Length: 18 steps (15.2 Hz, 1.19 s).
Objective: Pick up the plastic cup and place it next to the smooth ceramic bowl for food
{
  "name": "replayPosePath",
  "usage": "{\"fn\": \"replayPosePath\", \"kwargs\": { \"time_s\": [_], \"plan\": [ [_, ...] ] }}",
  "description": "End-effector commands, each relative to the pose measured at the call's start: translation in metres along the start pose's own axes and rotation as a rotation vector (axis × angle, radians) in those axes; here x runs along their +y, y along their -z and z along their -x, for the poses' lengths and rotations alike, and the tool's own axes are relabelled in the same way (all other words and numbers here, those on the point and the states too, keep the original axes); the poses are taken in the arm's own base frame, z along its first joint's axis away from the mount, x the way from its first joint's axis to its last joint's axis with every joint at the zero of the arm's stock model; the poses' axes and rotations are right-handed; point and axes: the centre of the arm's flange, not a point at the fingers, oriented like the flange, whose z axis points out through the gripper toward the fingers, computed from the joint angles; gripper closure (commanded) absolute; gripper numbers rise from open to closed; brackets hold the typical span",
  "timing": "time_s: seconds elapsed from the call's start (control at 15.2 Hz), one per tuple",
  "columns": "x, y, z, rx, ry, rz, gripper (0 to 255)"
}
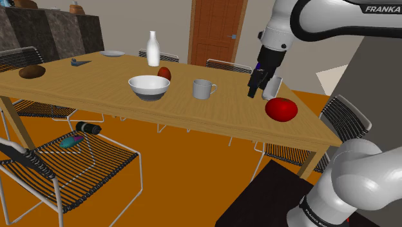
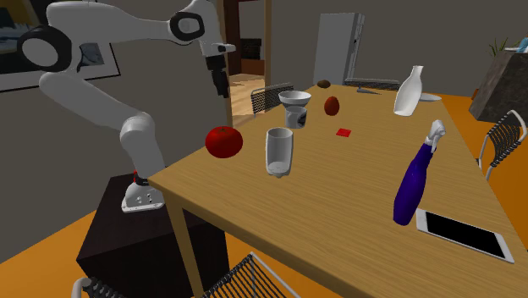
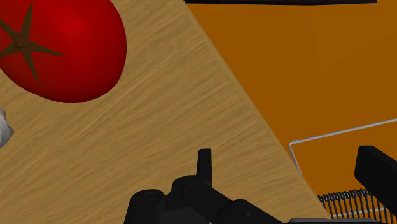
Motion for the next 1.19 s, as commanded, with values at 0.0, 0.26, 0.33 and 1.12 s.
{"fn": "replayPosePath", "kwargs": {
  "time_s": [0.0, 0.26, 0.33, 1.12],
  "plan": [
    [0.0, 0.0, 0.0, 0.0, 0.0, 0.0, 0],
    [0.053, -0.006, -0.006, -0.004, 0.003, -0.007, 0],
    [0.067, -0.007, -0.008, -0.004, 0.004, -0.009, 0],
    [0.226, -0.028, -0.027, -0.015, 0.013, -0.03, 0]
  ]
}}
